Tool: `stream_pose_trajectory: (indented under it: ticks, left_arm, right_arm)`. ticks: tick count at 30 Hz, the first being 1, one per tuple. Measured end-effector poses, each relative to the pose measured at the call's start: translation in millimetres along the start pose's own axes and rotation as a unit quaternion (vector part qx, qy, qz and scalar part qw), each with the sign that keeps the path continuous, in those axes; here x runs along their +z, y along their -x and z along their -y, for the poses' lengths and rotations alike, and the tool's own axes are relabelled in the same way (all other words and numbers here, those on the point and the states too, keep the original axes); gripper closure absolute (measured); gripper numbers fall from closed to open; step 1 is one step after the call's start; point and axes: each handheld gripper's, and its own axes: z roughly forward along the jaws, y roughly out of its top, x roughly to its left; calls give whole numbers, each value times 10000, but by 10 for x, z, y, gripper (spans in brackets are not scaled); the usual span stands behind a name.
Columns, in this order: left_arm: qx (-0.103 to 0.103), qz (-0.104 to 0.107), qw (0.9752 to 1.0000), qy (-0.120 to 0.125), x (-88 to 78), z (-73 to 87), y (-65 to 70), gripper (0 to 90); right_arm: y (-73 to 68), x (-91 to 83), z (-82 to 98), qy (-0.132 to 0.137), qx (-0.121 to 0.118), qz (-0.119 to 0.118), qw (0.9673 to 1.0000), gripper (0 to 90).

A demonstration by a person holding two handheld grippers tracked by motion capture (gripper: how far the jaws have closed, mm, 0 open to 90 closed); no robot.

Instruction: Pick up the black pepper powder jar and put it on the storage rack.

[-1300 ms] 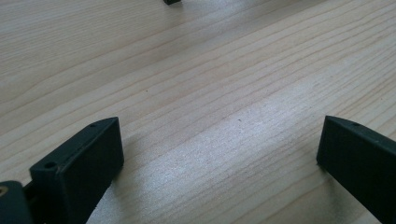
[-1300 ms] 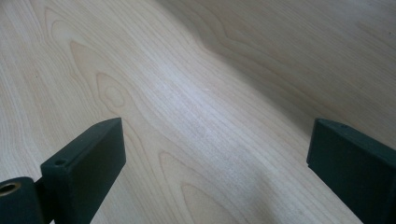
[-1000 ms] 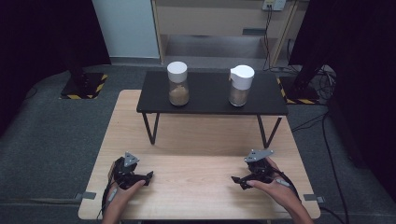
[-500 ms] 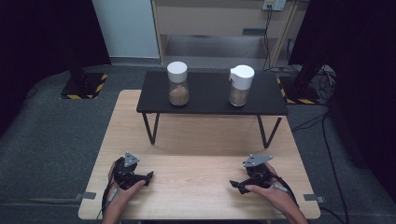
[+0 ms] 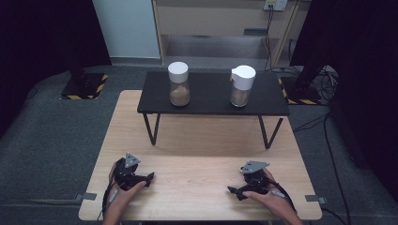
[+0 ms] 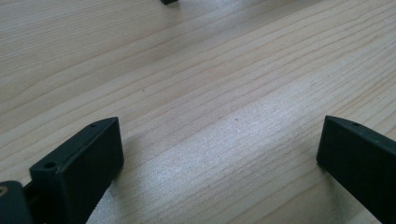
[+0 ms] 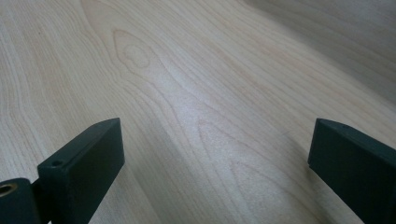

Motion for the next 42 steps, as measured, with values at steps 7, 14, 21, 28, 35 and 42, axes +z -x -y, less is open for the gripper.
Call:
stream_pose_trajectory:
  ticks: [7, 14, 21, 28, 35, 42]
  left_arm:
    - [-3, -1, 10000, 1, 0, 0, 1, 0]
    - [-1, -1, 10000, 0, 0, 0, 1, 0]
    - [-1, -1, 10000, 0, 0, 1, 2, 0]
    - [-3, -2, 10000, 0, 0, 1, 3, 0]
    - [0, -1, 10000, 0, -1, 1, 4, 0]
    - [-3, 2, 10000, -1, 0, 0, 3, 0]
  right_arm:
    - [-43, 26, 43, 23, -12, 2, 10000, 32]
    - [-83, 37, 77, 75, -73, 45, 9999, 19]
    - [-118, 41, 78, 61, -162, 50, 9998, 17]
    - [-135, 45, 71, 44, -205, 31, 9998, 15]
    - [-142, 47, 72, 47, -202, 43, 9998, 13]
    - [-145, 47, 74, 49, -199, 48, 9998, 13]
